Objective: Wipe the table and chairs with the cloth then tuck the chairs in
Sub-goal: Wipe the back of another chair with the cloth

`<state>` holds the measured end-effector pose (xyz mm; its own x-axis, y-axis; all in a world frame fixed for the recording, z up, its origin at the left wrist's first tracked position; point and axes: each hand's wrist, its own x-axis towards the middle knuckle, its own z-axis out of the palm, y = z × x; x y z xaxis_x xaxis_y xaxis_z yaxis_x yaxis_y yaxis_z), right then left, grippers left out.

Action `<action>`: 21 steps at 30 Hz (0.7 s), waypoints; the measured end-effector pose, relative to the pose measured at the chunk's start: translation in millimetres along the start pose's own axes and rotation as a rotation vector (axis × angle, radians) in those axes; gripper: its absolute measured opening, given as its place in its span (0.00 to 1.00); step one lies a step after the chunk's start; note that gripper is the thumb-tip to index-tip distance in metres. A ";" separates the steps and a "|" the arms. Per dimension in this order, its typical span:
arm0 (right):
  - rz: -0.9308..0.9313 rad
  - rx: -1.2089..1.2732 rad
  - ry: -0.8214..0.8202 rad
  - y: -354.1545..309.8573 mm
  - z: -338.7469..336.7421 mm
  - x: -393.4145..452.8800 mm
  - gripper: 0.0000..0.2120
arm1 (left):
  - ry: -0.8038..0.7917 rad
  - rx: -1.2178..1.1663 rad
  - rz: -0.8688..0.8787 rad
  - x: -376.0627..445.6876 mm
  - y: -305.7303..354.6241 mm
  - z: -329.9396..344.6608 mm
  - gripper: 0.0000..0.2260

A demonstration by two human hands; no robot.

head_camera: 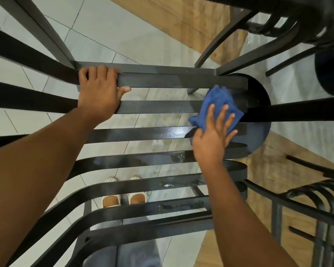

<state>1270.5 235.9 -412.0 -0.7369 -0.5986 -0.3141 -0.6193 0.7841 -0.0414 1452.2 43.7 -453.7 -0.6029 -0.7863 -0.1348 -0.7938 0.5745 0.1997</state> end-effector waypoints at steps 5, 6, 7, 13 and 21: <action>0.055 0.098 -0.008 -70.6 13.6 -9.5 0.35 | 0.019 -0.010 -0.017 -0.6 2.2 -0.2 0.24; -0.050 0.109 -0.033 -89.1 19.4 -19.3 0.35 | 0.027 -0.010 -0.017 -1.0 1.6 0.4 0.24; -0.147 0.118 -0.053 -102.3 24.0 -28.0 0.35 | 0.037 -0.008 -0.014 -1.2 1.1 1.1 0.24; -0.292 0.090 0.046 -43.5 20.0 -2.4 0.31 | 0.051 -0.003 0.004 -1.1 0.5 1.5 0.24; -0.046 0.082 -0.015 -47.3 13.2 -15.8 0.36 | 0.075 -0.003 0.000 -1.4 1.7 1.0 0.24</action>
<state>1315.1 210.4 -417.6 -0.7041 -0.6320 -0.3239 -0.6274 0.7672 -0.1333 1451.7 46.0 -454.1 -0.5951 -0.8012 -0.0621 -0.7936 0.5738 0.2022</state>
